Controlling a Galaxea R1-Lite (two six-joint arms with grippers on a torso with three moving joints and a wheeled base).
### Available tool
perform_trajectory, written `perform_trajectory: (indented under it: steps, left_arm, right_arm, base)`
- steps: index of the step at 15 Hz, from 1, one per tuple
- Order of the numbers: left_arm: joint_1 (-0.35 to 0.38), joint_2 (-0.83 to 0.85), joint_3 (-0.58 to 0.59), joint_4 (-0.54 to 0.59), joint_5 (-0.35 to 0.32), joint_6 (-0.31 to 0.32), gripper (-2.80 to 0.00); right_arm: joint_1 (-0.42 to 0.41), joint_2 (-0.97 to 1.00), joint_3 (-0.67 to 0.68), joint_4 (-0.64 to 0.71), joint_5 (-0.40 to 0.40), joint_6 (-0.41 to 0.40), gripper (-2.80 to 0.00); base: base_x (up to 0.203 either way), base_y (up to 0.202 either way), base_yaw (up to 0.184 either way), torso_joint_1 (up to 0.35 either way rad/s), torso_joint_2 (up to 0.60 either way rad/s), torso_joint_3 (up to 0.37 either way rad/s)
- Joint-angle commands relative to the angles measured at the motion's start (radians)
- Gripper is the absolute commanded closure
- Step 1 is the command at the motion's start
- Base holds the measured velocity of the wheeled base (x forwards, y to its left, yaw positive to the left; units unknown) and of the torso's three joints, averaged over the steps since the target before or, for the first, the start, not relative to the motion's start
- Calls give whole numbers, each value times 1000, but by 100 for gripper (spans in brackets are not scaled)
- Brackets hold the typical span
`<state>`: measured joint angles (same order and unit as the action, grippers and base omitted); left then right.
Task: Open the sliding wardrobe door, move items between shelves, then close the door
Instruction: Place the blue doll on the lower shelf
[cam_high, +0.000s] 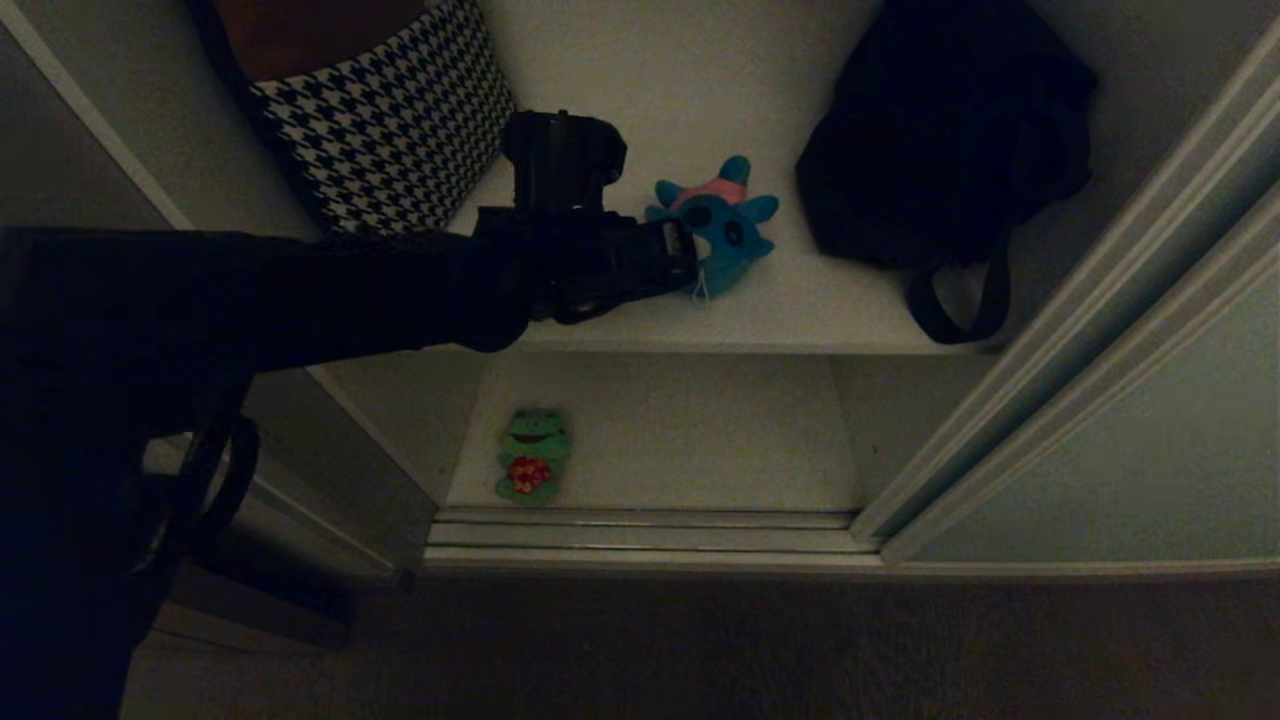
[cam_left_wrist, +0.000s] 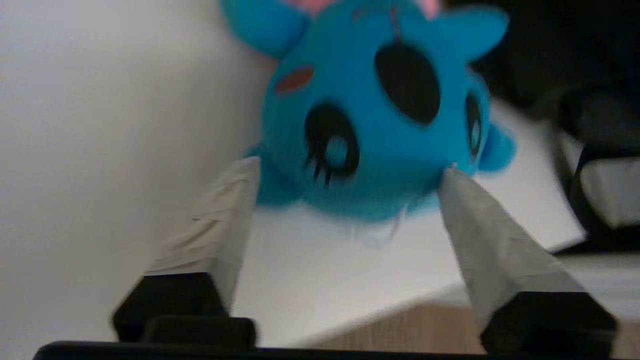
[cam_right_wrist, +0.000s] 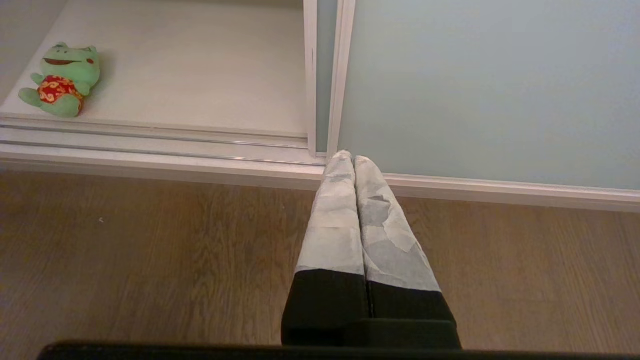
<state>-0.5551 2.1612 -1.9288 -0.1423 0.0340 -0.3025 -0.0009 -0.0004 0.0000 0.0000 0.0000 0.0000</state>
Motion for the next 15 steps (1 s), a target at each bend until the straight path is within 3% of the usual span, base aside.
perform_trajectory:
  steps: [1,5,9,13,15]
  left_arm:
    - [0,38,-5,-65,3,-1,-280]
    - [0,65,-6,-187,2,61,-280]
    - [0,74,-7,-192,6,66,-280]
    - [0,88,-6,-321,7,72,-280]
    - [0,93,-6,-318,7,72,-280]
  right_arm:
    - [1,-1,0,0,0,0,0]
    - [-1,-1,0,0,0,0,0]
    - [0,0,0,0,0,0,0]
    - [1,-1,0,0,0,0,0]
    - [1,-1,0,0,0,0,0]
  base:
    - [0,0,0,0,0,0]
    - [0,0,0,0,0,0]
    - [0,0,0,0,0,0]
    - [0,0,0,0,0,0]
    - [0,0,0,0,0,0]
